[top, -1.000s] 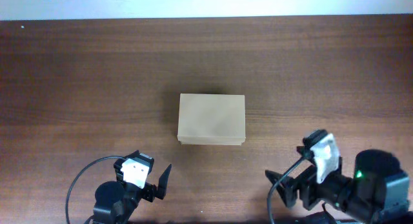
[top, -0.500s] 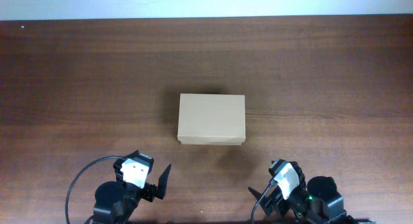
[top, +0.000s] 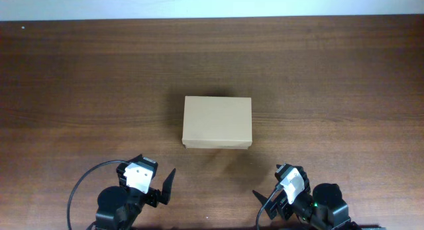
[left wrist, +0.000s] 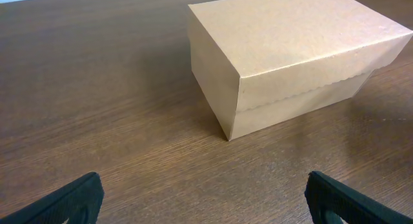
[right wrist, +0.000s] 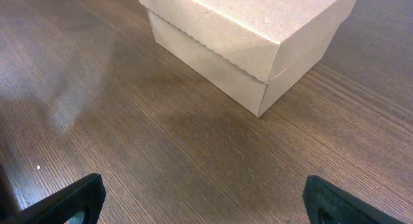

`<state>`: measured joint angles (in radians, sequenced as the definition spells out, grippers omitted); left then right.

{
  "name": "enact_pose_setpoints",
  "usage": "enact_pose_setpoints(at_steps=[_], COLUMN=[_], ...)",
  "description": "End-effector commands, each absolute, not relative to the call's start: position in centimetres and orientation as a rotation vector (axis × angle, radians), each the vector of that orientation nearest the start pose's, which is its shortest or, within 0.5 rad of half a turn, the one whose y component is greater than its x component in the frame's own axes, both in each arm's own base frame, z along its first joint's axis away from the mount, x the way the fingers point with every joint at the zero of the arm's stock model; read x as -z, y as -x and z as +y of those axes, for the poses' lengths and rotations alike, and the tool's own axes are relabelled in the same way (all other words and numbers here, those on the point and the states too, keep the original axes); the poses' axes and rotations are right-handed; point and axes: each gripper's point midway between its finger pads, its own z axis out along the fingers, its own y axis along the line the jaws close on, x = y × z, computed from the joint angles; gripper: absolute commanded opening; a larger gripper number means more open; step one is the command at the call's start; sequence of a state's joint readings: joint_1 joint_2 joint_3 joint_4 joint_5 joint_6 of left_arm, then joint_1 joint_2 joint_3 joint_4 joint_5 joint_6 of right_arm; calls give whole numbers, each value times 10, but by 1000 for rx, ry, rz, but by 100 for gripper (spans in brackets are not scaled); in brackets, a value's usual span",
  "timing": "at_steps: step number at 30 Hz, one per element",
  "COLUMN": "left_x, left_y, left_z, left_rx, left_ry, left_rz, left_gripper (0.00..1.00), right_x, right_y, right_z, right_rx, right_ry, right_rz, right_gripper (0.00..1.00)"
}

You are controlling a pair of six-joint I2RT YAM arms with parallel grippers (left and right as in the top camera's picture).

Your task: Pack container

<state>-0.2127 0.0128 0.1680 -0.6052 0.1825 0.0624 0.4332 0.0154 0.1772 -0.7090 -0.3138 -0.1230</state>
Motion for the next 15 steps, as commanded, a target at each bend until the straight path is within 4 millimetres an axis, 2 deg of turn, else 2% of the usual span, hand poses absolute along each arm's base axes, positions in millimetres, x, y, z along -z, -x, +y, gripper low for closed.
enact_pose_setpoints(at_steps=[1,15], left_x=[-109,-109], left_y=[-197,-197], left_z=[-72,-72], left_rx=[275,275], left_ry=[-377,-377], left_rz=[1983,1983], left_gripper=[99,100], right_x=[-92,-92], right_y=[-152,-152], right_z=[128,128], right_rx=[-513,-513], right_ry=[751,751], right_rz=[1986,1986], right_gripper=[99,99])
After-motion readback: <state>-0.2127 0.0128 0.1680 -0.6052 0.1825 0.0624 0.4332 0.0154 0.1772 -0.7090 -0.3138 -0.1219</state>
